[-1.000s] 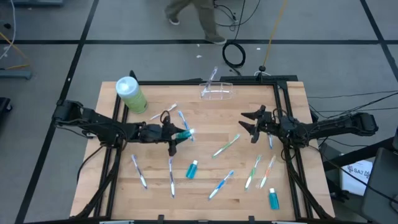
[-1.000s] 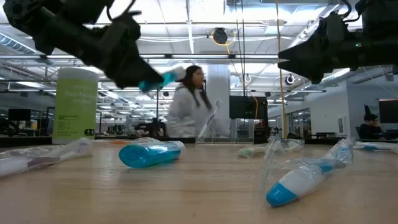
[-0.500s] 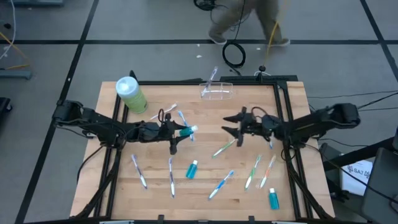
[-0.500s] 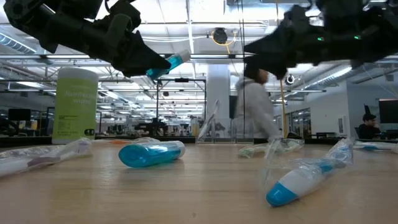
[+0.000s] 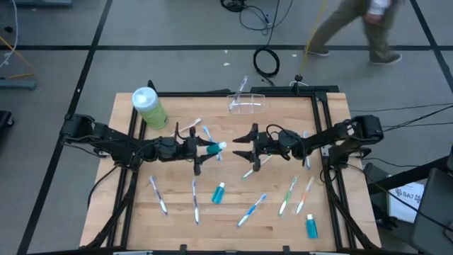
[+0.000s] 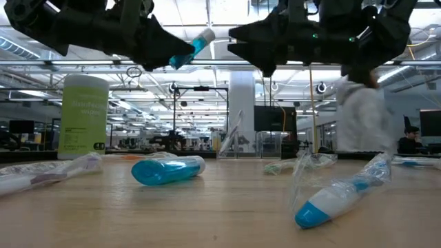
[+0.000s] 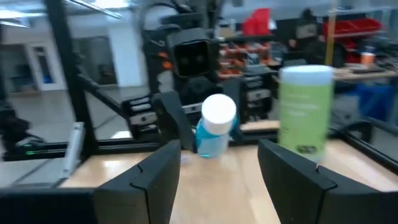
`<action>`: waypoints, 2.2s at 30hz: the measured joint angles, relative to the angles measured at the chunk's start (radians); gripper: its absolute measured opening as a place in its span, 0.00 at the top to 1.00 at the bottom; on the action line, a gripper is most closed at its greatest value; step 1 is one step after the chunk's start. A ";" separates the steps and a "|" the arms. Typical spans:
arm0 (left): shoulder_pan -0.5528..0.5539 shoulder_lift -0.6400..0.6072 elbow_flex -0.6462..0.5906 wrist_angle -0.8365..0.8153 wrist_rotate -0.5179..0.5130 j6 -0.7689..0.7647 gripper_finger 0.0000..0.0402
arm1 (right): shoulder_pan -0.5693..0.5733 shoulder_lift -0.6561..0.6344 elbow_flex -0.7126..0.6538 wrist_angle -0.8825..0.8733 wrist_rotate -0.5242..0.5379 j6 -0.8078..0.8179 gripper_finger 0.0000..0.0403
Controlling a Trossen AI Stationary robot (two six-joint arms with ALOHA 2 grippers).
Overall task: Pick & Place toothbrushing station
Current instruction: Put the top left small mouthwash bottle into the middle section of the transparent organizer
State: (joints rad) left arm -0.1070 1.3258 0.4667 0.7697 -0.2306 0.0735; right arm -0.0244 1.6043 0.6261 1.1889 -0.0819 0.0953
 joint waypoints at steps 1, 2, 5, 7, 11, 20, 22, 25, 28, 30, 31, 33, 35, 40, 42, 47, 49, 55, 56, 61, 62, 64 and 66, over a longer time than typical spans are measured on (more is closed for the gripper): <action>0.000 0.000 0.000 0.012 0.013 0.001 0.55 | 0.000 0.012 0.008 0.007 -0.023 -0.002 0.46; 0.000 0.000 0.000 0.019 0.022 0.002 0.55 | 0.000 0.024 0.018 0.010 -0.036 -0.003 0.44; 0.000 0.000 0.001 0.048 0.025 0.001 0.55 | 0.000 0.062 0.046 0.013 -0.047 -0.003 0.37; 0.000 0.000 0.001 0.065 0.040 0.003 0.55 | 0.000 0.085 0.072 0.012 -0.048 -0.002 0.33; -0.001 0.000 0.001 0.068 0.056 0.023 0.55 | -0.001 0.102 0.120 0.023 -0.050 0.024 0.27; 0.000 0.000 0.001 0.082 0.056 0.027 0.55 | -0.001 0.103 0.172 0.016 -0.050 -0.029 0.26; 0.000 0.000 0.001 0.086 0.056 0.029 0.55 | -0.001 0.103 0.179 0.005 -0.050 -0.029 0.26; 0.000 0.000 0.001 0.091 0.055 0.030 0.55 | -0.001 0.103 0.187 0.002 -0.051 -0.030 0.26; 0.000 0.000 0.001 0.094 0.054 0.031 0.55 | -0.001 0.103 0.190 0.006 -0.051 -0.033 0.26; 0.000 0.000 0.001 0.101 0.050 0.037 0.55 | -0.001 0.103 0.190 0.003 -0.051 -0.033 0.26; 0.000 0.000 0.001 0.104 0.049 0.037 0.55 | -0.001 0.103 0.190 0.004 -0.052 -0.033 0.26; 0.000 0.000 0.001 0.103 0.045 0.037 0.55 | -0.001 0.103 0.195 0.002 -0.053 -0.033 0.26; 0.000 0.000 0.001 0.103 0.038 0.037 0.55 | -0.001 0.103 0.207 -0.016 -0.054 -0.035 0.26; 0.001 0.000 0.001 0.104 0.020 0.046 0.55 | 0.000 0.109 0.248 -0.111 -0.054 -0.073 0.30; 0.001 0.000 0.001 0.103 0.020 0.046 0.55 | 0.000 0.118 0.252 -0.113 -0.054 -0.085 0.33; 0.001 0.000 0.001 0.103 0.020 0.046 0.55 | 0.000 0.116 0.253 -0.090 -0.054 -0.084 0.41; 0.001 0.000 0.001 0.102 0.020 0.046 0.55 | -0.001 0.117 0.253 -0.090 -0.054 -0.083 0.45; 0.001 0.000 0.000 0.095 0.020 0.046 0.55 | -0.001 0.117 0.253 -0.080 -0.054 -0.082 0.53; 0.001 0.000 0.000 0.095 0.020 0.046 0.55 | -0.001 0.117 0.253 -0.079 -0.054 -0.082 0.54; 0.001 0.000 0.000 0.095 0.020 0.046 0.55 | -0.001 0.117 0.253 -0.079 -0.053 -0.081 0.59; 0.001 0.000 0.000 0.095 0.021 0.046 0.55 | -0.001 0.117 0.253 -0.079 -0.053 -0.081 0.60; 0.001 0.000 0.000 0.095 0.021 0.046 0.55 | -0.002 0.117 0.253 -0.079 -0.053 -0.081 0.62; 0.001 0.000 0.000 0.094 0.021 0.047 0.55 | -0.002 0.117 0.253 -0.078 -0.053 -0.081 0.64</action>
State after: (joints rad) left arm -0.1062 1.3254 0.4671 0.8640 -0.2100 0.1200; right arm -0.0267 1.7210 0.8791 1.1109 -0.1349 0.0141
